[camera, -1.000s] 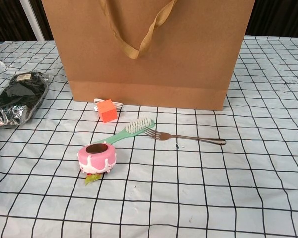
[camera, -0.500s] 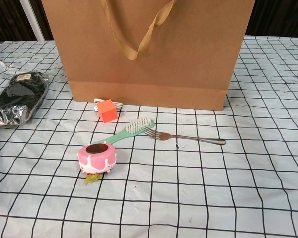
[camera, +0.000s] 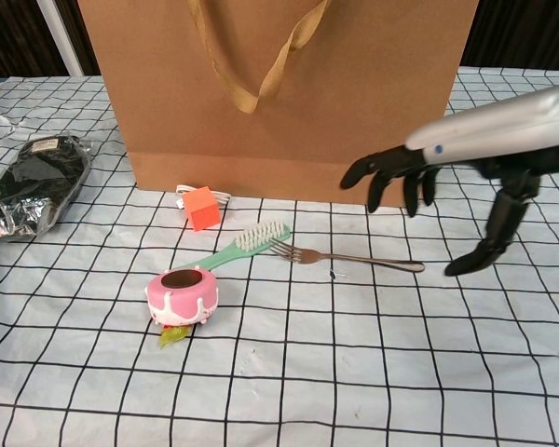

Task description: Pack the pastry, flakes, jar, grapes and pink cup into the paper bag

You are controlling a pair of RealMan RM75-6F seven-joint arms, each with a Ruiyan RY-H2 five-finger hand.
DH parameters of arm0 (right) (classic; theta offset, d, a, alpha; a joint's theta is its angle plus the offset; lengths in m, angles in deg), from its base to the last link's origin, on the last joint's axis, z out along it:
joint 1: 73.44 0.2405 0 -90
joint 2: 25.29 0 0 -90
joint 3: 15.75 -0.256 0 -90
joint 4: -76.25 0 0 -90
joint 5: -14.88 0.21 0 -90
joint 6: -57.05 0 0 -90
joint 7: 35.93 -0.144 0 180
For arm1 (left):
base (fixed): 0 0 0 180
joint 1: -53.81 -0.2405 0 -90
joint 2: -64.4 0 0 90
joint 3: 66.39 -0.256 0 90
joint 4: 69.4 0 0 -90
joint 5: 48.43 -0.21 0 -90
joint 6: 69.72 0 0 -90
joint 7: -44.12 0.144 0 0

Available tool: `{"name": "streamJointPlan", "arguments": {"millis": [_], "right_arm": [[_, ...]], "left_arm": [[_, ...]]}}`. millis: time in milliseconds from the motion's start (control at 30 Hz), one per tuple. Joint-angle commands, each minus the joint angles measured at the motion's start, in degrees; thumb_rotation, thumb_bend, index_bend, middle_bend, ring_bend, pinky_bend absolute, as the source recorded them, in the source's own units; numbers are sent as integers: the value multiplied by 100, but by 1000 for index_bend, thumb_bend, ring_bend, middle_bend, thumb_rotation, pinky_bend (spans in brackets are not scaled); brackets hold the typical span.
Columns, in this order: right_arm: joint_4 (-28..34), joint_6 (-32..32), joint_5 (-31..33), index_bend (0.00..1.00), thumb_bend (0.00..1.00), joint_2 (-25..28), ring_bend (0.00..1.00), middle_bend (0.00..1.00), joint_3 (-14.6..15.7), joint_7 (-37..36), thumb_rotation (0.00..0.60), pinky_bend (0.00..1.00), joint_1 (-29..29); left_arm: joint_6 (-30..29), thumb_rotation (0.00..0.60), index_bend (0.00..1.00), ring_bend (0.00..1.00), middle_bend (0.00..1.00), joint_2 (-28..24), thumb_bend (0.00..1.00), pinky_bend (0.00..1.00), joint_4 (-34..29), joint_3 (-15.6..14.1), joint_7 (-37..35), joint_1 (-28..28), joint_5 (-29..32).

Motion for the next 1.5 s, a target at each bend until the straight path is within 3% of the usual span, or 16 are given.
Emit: {"name": "streamJointPlan", "arguments": {"millis": [33, 333, 767, 1267, 1500], "right_arm": [[-366, 90, -562, 78, 174, -775, 232, 150, 27, -86, 600, 262, 179], [-1073, 107, -297, 77, 174, -1846, 161, 86, 6, 154, 600, 249, 775], [-1826, 549, 754, 68, 174, -2915, 134, 53, 17, 828, 600, 249, 1669], [-2269, 894, 1697, 67, 174, -3455, 144, 61, 218, 1465, 600, 249, 2397], [-2415, 904, 1691, 82, 174, -3643, 182, 117, 235, 1397, 600, 248, 2534]], "left_arm": [[-4, 600, 140, 18, 73, -3, 34, 121, 1, 1, -6, -5, 4], [16, 600, 141, 18, 73, -14, 34, 121, 6, 2, -27, -3, 15], [43, 600, 145, 17, 73, -16, 33, 121, 10, -1, -26, 5, 19], [64, 600, 148, 17, 72, -47, 47, 124, 24, 5, -116, 5, 27], [69, 600, 148, 18, 72, -42, 47, 124, 32, 10, -121, 10, 32]]}}
